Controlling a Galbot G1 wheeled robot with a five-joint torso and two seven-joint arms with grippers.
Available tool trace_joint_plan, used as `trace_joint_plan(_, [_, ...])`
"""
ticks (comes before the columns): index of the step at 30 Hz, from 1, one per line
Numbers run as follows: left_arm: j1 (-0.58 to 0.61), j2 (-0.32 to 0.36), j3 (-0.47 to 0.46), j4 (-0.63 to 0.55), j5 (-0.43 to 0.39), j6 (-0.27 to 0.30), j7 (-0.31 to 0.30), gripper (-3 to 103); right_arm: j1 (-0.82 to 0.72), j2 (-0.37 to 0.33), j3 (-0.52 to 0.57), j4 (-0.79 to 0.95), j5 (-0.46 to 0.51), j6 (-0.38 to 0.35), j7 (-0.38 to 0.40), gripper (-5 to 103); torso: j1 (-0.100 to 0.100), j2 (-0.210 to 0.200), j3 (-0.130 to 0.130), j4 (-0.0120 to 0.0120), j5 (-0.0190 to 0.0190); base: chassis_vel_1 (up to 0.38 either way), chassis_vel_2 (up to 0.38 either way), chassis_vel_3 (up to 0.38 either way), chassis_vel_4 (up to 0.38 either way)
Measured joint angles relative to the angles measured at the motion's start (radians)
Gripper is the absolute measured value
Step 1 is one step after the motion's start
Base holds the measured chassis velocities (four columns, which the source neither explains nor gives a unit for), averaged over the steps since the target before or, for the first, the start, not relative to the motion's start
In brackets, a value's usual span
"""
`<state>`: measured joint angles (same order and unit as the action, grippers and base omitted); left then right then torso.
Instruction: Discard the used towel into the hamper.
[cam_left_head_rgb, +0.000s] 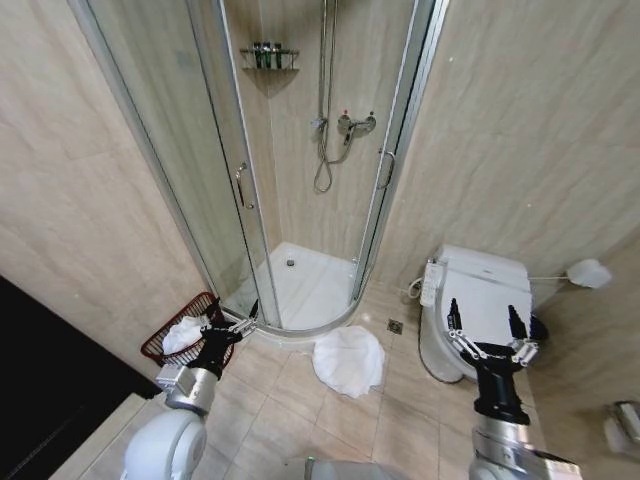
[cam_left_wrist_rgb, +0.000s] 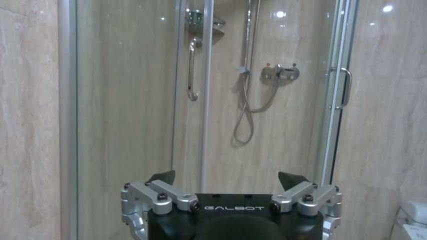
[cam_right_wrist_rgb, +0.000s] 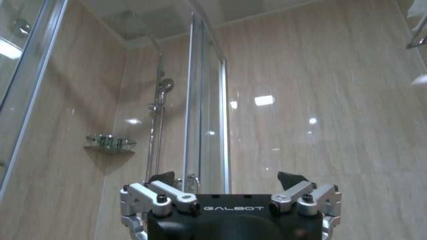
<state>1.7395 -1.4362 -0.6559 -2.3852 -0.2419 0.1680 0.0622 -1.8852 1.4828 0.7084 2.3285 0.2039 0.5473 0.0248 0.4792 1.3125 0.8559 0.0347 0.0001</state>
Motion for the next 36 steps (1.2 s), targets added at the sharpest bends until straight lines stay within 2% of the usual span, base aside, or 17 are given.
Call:
trace_joint_plan(15, [0.0,0.0,0.0,0.0,0.0,0.0,0.0,100,-0.006,0.003,-0.008,-0.011,-0.012,-0.021,0.029,100,-0.039,-0.087,-0.048,0.0,-0.0001,0.0,0.0,0.0,0.0])
trace_joint_plan(24, [0.0,0.0,0.0,0.0,0.0,0.0,0.0,100,-0.025,-0.004,-0.01,-0.008,0.009,-0.058,0.037,100,-0.062,-0.137,-0.075,0.0,0.0,0.0,0.0,0.0,0.0])
trace_joint_plan(30, [0.0,0.0,0.0,0.0,0.0,0.0,0.0,100,-0.041,-0.018,-0.011,-0.009,0.058,-0.135,0.036,100,-0.078,-0.172,-0.095,0.0,-0.0001,0.0,0.0,0.0,0.0])
trace_joint_plan(36, [0.0,0.0,0.0,0.0,0.0,0.0,0.0,100,-0.048,-0.025,-0.017,-0.034,0.084,-0.159,0.051,100,-0.095,-0.21,-0.115,0.0,-0.0001,0.0,0.0,0.0,0.0])
